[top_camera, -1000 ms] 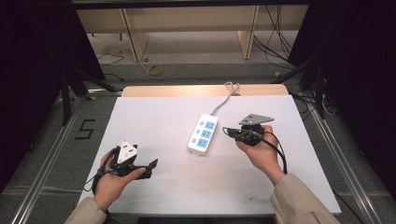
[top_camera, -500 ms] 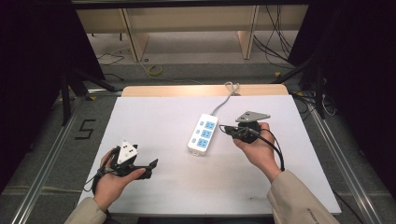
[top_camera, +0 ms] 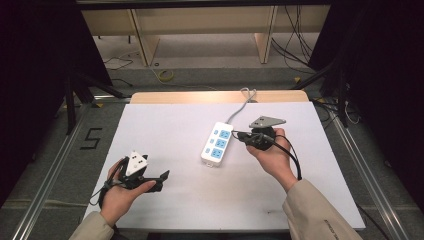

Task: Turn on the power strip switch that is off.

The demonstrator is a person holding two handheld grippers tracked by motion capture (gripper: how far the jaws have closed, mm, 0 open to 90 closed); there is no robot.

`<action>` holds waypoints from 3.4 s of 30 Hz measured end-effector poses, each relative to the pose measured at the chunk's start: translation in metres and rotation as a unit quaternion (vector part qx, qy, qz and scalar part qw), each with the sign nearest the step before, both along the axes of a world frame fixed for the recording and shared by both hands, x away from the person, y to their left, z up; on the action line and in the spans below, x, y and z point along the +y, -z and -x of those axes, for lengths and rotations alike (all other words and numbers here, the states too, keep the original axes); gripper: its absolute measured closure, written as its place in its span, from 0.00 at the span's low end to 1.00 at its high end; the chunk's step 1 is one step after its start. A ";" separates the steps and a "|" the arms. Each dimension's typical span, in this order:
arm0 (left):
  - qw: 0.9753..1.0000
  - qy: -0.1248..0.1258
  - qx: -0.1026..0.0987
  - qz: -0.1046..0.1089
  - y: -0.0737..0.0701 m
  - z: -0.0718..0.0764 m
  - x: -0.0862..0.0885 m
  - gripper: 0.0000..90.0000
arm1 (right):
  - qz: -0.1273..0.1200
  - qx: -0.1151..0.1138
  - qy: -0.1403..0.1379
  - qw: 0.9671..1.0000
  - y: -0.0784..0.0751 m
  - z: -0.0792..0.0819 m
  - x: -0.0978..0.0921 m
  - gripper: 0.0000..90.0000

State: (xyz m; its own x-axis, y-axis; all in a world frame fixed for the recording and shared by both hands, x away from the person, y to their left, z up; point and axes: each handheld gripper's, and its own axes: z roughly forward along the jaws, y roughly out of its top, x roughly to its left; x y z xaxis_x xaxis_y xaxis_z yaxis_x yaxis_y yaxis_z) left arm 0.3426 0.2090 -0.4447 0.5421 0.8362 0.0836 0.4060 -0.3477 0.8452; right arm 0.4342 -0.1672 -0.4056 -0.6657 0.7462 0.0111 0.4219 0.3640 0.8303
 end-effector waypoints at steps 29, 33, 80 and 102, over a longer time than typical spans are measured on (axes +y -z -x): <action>1.000 -0.003 -0.011 0.001 -0.001 0.001 -0.001 0.12 | 0.007 0.000 -0.012 1.000 0.002 -0.018 0.024 1.00; 1.000 -0.008 -0.012 0.003 -0.002 0.001 -0.001 0.14 | 0.007 0.001 -0.009 1.000 0.003 -0.022 0.025 1.00; 1.000 -0.012 -0.007 0.009 -0.001 0.000 0.000 0.17 | 0.030 0.036 0.000 0.999 0.021 -0.059 0.050 1.00; 1.000 -0.015 0.000 0.011 0.000 0.000 0.000 0.16 | 0.036 0.047 0.013 0.998 0.024 -0.074 0.051 1.00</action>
